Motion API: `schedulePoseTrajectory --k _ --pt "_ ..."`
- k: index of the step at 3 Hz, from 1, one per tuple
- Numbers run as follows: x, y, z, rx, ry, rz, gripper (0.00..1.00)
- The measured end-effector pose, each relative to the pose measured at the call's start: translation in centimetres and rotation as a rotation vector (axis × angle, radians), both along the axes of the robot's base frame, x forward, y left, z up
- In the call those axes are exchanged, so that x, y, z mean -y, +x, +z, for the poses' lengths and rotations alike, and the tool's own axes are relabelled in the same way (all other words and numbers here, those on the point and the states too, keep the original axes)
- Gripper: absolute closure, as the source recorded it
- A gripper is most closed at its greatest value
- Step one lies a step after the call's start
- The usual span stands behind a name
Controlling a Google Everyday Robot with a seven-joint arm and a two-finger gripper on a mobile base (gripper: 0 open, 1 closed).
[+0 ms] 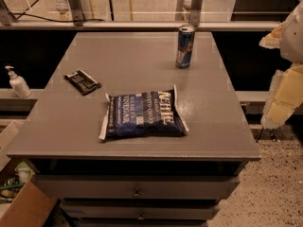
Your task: Knock redbull can over
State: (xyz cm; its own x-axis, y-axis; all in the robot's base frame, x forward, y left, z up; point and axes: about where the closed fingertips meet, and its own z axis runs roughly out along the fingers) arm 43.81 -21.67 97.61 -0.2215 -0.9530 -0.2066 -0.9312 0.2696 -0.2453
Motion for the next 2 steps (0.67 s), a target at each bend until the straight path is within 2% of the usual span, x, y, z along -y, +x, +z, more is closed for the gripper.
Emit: schedulePoseTrajectory --k 1,2 --pt "0.0 0.0 0.0 0.0 0.0 0.0 0.0" --pt "-0.6 1.1 -0.4 0.019 0.073 -0.001 0.0"
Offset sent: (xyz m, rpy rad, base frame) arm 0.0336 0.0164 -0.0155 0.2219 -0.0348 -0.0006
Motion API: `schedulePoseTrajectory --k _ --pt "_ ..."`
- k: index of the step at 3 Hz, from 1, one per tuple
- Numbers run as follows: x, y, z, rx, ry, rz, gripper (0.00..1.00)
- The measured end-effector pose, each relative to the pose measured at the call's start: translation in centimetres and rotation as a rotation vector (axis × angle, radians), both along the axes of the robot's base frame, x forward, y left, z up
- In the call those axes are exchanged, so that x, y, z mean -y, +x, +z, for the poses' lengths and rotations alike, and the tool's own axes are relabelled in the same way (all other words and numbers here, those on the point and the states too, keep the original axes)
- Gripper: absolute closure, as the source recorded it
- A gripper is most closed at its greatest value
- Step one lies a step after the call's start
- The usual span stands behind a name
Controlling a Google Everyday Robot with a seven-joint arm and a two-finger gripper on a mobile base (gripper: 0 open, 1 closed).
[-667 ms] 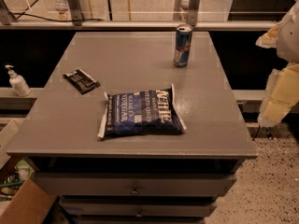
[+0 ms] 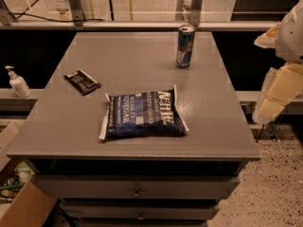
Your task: Knock redbull can over
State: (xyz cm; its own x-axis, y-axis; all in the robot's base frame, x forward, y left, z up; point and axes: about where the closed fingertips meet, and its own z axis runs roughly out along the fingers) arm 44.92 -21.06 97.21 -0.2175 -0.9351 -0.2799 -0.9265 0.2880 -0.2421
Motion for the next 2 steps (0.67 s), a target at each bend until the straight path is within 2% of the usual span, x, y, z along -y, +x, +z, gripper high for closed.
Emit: schedulePoseTrajectory --k 2 --pt "-0.3 6.3 -1.1 0.09 0.253 -0.065 0.0"
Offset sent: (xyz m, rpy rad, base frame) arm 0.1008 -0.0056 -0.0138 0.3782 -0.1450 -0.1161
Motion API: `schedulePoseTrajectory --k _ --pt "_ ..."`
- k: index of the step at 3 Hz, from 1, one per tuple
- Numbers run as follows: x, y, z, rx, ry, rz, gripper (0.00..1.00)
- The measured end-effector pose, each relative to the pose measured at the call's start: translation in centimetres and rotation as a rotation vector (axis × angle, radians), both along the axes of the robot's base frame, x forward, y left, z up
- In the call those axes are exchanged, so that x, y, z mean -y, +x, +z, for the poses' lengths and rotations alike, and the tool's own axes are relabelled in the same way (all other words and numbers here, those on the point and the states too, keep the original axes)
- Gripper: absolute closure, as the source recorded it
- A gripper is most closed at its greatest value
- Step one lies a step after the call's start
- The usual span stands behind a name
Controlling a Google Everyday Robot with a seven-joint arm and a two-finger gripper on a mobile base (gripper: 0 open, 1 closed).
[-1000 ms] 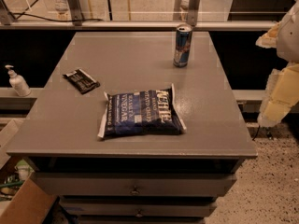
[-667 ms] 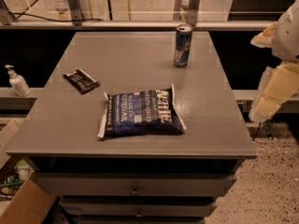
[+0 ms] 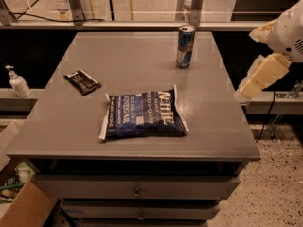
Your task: Knock redbull can over
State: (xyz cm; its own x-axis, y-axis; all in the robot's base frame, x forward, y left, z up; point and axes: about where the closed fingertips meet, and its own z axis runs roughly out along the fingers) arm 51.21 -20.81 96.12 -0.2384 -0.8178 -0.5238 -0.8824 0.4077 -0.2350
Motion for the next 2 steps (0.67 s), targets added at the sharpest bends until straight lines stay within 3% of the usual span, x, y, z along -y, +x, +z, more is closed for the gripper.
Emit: schedulePoseTrajectory --k 2 --pt "-0.5 0.2 -1.2 0.024 0.003 -0.017 0.0"
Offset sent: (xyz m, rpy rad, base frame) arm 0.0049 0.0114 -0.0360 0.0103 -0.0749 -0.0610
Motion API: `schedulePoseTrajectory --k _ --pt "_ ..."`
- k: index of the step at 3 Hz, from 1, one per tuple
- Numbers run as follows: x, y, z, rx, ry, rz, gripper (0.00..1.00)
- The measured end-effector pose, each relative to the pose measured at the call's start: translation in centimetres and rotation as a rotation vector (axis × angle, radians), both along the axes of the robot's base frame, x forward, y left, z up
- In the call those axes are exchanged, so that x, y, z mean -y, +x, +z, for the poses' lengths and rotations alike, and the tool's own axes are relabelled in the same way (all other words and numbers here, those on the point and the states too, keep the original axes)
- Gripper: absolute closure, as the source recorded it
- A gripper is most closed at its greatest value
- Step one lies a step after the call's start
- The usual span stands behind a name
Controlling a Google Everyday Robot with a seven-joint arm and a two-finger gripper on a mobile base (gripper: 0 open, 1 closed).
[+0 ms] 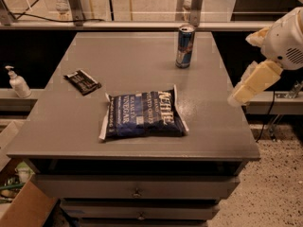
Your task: Knock redbull can over
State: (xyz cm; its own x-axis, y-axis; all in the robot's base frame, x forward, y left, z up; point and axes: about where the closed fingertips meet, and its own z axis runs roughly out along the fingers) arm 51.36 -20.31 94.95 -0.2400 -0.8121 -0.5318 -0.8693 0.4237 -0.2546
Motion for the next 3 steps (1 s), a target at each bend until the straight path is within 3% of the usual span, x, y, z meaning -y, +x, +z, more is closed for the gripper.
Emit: schedulePoseTrajectory --k 1,2,3 --pt "-1.3 3.0 -1.6 0.05 0.059 -0.052 0.0" --pt "-2.3 7.3 -2.2 0.089 0.163 -0.13 0.0" --pt "-2.7 11.7 -3.0 0.078 0.286 -0.215 0.0"
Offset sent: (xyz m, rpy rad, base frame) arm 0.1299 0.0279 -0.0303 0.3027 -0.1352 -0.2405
